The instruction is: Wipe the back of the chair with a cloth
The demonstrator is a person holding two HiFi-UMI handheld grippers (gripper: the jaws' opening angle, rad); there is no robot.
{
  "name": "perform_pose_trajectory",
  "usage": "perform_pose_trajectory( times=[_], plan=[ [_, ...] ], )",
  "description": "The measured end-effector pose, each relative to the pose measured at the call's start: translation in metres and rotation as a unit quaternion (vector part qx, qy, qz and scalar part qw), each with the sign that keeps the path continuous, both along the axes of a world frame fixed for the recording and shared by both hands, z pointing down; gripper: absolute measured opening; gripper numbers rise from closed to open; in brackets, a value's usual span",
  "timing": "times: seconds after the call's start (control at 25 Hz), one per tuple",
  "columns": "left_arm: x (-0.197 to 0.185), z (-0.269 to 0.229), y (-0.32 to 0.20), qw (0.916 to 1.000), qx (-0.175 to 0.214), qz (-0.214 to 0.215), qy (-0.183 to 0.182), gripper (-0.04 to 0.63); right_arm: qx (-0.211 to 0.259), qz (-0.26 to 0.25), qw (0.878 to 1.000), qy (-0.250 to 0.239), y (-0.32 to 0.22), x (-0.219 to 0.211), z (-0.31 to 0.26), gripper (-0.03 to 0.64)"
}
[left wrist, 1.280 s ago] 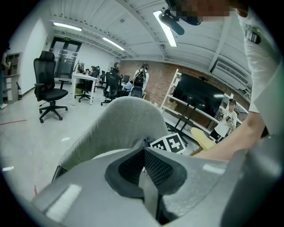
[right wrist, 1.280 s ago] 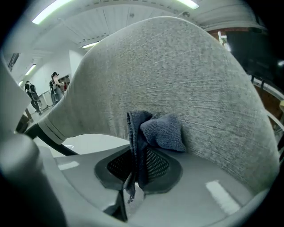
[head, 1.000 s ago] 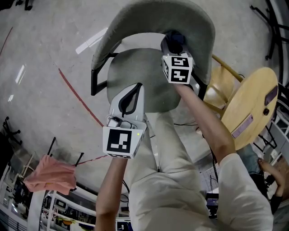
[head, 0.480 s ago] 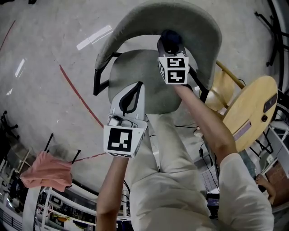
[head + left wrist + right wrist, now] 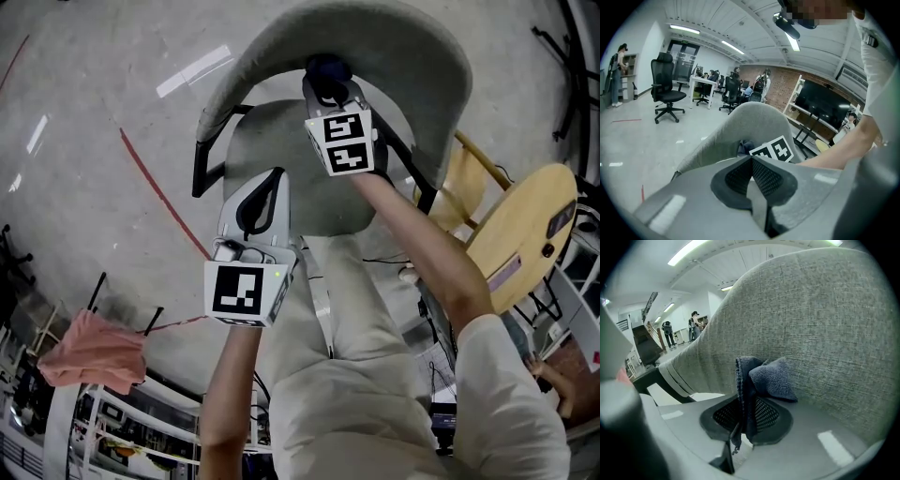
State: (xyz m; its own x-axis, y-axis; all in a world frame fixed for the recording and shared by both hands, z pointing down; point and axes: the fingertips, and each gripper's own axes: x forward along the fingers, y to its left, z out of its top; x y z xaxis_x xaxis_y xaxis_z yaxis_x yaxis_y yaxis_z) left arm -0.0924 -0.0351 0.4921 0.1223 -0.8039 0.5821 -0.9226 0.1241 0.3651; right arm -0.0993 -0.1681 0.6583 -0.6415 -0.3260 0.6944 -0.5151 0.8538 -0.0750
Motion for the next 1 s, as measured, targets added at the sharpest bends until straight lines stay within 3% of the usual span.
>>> perform_pose_trajectory(
  times=[1.0],
  plan=[
    [-0.026, 0.003, 0.035, 0.9996, -0.006, -0.028, -0.001, 0.002, -0.010, -0.145, 0.989, 0.004, 0.084, -0.076, 0.014, 0.075]
  ],
)
